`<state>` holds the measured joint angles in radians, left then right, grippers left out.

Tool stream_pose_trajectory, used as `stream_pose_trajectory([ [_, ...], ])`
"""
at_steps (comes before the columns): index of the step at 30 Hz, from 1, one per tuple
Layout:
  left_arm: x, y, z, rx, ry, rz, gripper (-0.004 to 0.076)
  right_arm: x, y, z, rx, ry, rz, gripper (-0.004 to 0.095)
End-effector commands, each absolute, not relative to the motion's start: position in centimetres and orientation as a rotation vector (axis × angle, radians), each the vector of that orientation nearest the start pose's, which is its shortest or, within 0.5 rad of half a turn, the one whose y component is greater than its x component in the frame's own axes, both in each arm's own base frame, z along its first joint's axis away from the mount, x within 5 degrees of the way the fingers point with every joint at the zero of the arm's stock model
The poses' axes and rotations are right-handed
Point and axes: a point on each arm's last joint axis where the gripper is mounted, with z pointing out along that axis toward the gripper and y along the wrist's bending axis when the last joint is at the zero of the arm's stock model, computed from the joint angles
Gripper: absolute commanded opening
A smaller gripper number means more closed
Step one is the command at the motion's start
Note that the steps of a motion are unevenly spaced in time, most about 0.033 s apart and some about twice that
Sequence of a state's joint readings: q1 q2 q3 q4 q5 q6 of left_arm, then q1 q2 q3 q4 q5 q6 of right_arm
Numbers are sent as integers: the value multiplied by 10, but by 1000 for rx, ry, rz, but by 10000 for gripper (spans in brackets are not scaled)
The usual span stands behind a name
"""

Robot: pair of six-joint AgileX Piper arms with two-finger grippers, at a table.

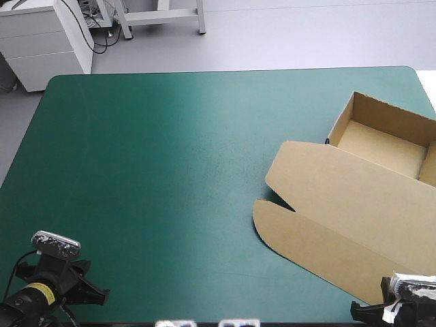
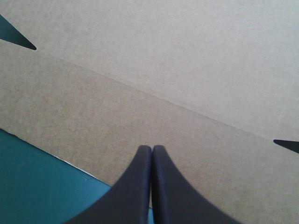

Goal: Fold the box

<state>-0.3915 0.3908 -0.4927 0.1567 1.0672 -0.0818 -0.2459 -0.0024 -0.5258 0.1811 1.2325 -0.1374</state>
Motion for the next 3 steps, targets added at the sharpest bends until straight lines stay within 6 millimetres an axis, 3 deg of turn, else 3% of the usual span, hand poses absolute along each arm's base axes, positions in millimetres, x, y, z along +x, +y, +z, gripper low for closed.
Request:
stream_pose_trajectory([
  [1,59,-11,275,404,2335,-23,-8,-9,19,283,89,2109,2,-19],
  [3,59,-11,275,404,2335,-23,-8,-9,19,283,89,2109,2,-19],
])
